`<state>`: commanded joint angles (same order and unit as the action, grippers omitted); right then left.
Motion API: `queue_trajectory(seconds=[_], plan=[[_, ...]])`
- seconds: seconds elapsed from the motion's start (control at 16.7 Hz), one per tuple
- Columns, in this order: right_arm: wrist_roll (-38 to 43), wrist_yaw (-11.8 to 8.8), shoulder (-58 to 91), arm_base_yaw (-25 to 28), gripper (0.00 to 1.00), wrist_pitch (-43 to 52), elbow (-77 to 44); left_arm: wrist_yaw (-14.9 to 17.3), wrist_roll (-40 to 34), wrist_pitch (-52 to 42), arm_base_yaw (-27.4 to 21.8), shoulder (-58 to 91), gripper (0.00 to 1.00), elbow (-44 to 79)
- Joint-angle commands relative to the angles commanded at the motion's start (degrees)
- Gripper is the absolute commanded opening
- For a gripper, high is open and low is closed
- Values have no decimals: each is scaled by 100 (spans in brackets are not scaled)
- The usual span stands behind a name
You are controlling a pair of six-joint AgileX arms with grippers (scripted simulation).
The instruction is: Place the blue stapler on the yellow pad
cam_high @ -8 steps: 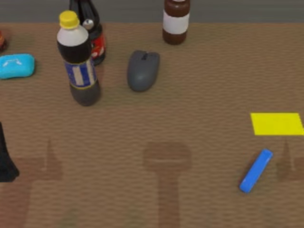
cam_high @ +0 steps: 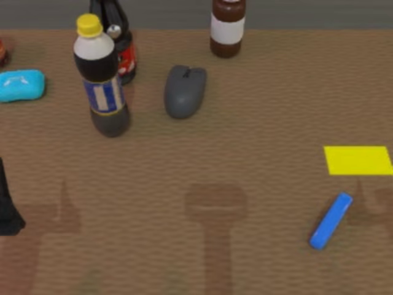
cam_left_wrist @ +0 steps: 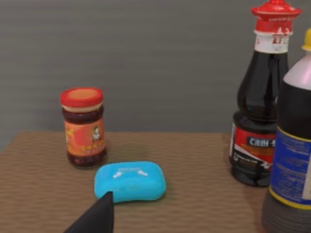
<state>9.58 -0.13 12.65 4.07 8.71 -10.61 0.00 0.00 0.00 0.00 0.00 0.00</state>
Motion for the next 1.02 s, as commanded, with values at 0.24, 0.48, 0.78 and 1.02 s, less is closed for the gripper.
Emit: queue_trajectory(seconds=[0.24, 0.48, 0.78, 1.02], plan=[[1206, 24, 1908, 485, 100, 1156, -1309, 0, 0, 0, 0, 0, 100, 0], [2534, 50, 4231, 1029, 100, 2473, -2722, 0, 0, 0, 0, 0, 100, 0], [4051, 67, 6712, 1655, 100, 3950, -4347, 0, 0, 0, 0, 0, 100, 0], [4932, 69, 8004, 2016, 100, 4750, -5334, 0, 0, 0, 0, 0, 100, 0]])
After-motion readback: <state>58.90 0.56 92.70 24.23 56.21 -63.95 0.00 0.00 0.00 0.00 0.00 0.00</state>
